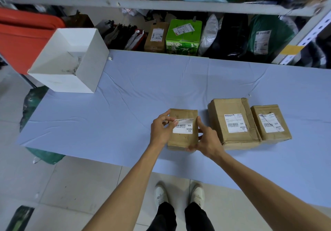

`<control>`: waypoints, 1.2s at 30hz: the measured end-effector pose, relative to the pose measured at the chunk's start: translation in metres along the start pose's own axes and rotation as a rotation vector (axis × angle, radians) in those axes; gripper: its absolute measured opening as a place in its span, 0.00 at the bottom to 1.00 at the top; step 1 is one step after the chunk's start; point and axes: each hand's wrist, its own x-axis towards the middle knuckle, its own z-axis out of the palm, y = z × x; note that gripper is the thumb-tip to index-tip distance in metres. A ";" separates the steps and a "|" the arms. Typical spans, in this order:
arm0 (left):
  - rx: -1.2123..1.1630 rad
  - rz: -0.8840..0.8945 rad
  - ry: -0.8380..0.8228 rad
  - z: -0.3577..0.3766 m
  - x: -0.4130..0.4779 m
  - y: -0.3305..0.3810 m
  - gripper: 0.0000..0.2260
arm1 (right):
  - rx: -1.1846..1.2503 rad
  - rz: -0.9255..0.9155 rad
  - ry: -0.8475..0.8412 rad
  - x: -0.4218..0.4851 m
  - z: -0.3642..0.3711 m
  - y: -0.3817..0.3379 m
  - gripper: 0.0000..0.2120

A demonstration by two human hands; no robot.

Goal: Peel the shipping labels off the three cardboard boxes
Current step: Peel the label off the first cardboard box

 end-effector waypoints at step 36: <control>-0.038 0.087 -0.032 0.001 -0.006 0.001 0.07 | -0.031 -0.017 0.018 -0.006 -0.003 -0.004 0.61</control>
